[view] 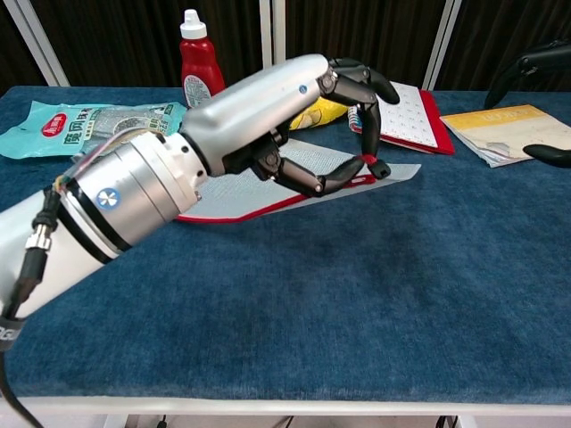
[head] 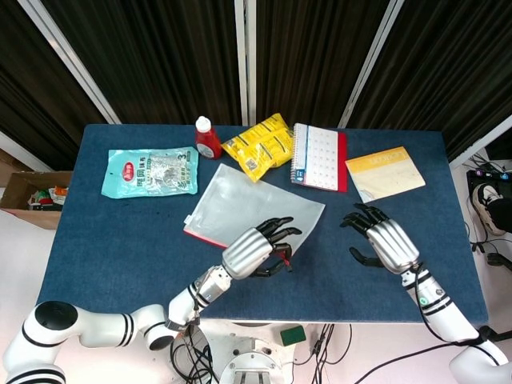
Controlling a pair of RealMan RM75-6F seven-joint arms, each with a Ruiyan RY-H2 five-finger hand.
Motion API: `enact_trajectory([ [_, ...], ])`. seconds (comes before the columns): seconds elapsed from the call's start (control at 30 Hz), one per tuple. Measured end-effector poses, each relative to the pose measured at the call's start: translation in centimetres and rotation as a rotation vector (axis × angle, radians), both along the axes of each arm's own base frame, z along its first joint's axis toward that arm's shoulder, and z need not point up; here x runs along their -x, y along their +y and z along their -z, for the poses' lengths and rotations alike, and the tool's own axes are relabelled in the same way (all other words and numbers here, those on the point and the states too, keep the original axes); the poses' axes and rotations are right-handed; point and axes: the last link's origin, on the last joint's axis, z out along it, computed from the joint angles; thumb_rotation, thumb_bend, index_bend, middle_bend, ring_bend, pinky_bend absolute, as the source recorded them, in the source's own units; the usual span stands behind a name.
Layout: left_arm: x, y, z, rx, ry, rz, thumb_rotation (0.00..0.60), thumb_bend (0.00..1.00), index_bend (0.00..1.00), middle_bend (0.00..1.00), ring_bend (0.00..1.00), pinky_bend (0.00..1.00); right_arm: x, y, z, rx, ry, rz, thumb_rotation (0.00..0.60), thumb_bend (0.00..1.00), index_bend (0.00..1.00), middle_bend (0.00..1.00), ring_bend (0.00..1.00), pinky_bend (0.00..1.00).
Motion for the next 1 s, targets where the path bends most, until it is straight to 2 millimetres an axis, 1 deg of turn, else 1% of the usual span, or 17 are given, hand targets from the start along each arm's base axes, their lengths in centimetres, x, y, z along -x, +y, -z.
enact_trajectory([
  [0.17,0.2,0.1,-1.2,0.005,-0.054,-0.060,0.600,0.54,0.58,0.11,0.04,0.17,-2.3,-0.6,1.8,-0.030,0.052,-0.041,0.600,0.33,0.38,0.31,0.11,0.26],
  [0.37,0.3,0.1,-2.0,0.020,-0.094,-0.109,0.600,0.54,0.58,0.10,0.04,0.17,-5.3,-1.4,4.3,-0.057,0.066,-0.069,0.600,0.33,0.38,0.32,0.11,0.26],
  [0.43,0.2,0.2,-2.3,0.022,-0.103,-0.119,0.600,0.54,0.59,0.10,0.04,0.17,-6.2,-1.7,4.9,-0.063,0.064,-0.073,0.600,0.35,0.38,0.32,0.11,0.26],
  [0.5,0.2,0.3,-2.4,0.027,-0.113,-0.128,0.600,0.54,0.59,0.09,0.04,0.17,-7.1,-1.9,5.4,-0.071,0.055,-0.075,0.600,0.37,0.38,0.33,0.11,0.26],
  [0.67,-0.3,0.4,-3.0,0.062,-0.156,-0.164,0.600,0.54,0.59,0.09,0.04,0.17,-9.4,-2.6,6.2,-0.077,0.038,-0.083,0.600,0.38,0.38,0.33,0.12,0.26],
  [0.83,-0.6,0.7,-3.3,0.077,-0.172,-0.184,0.600,0.54,0.59,0.09,0.04,0.17,-11.5,-2.9,6.9,-0.095,-0.006,-0.076,0.600,0.38,0.42,0.35,0.13,0.26],
  [1.0,-0.7,1.0,-3.4,0.076,-0.171,-0.195,0.600,0.54,0.59,0.09,0.04,0.17,-12.6,-3.1,7.4,-0.113,-0.039,-0.059,0.600,0.38,0.46,0.37,0.14,0.26],
])
